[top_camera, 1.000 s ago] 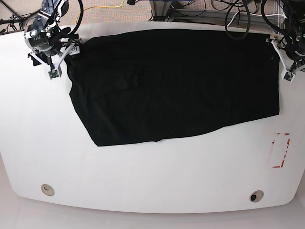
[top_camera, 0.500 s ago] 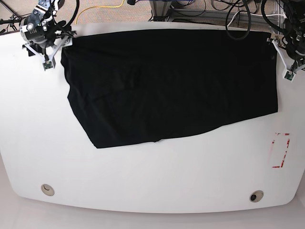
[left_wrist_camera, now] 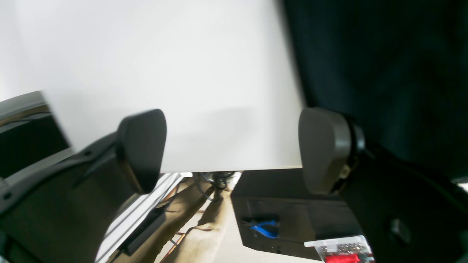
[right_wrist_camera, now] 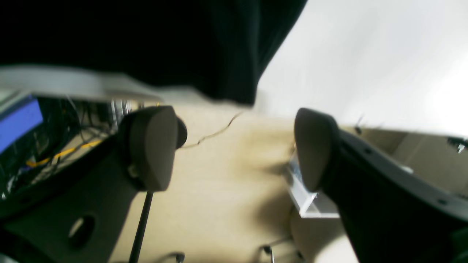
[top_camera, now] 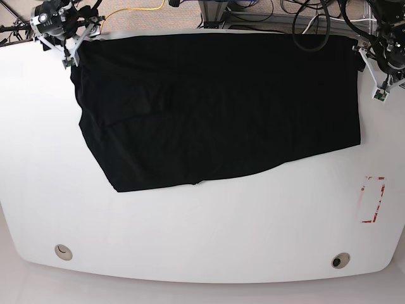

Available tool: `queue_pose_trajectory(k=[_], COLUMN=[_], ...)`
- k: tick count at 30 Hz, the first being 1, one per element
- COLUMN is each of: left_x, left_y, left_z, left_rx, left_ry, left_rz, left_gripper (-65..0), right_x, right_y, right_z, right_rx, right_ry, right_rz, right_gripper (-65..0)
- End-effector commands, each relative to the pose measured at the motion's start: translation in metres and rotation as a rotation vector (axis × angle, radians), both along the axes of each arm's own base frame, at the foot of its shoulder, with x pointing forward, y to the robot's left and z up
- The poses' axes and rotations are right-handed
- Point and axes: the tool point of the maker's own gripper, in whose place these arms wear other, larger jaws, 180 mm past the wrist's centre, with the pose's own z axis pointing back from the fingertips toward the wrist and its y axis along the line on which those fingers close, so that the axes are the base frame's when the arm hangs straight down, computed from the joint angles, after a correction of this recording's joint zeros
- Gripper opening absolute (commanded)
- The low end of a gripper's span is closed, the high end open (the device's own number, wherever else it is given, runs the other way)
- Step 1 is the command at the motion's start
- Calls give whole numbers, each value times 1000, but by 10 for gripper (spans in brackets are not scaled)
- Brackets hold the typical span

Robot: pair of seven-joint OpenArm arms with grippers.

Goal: Fold the T-shirt properly
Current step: 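Hold the shirt edge with both grippers and adjust grasp positions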

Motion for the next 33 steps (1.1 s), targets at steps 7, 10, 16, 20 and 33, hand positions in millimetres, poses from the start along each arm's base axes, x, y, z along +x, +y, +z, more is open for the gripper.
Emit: queue_pose_trajectory(k=[7,10,16,20,33], left_x=[16,18,20,14,-12], left_y=[-21,-35,-72,-85,-81], left_z=[-1,-8,-22,-27,-38], left_rx=[-18,-47,-128,-170,-177], left_ry=[-19,-15,-14,-24,19], left_rz=[-66,-84,-110,-80,-88], left_gripper=[-132,-132,-132,-132,-133], right_x=[-5,-8,-10,-5,17], right_y=[1,-6,-27,-26,-2], right_z=[2,5,13,16,27], right_rx=[-19,-36,-94,-57,151], right_ry=[18,22,23,-21,-195], right_rz=[36,26,-11,-37,-86], right_gripper=[-182,-182,-184,-184,-184])
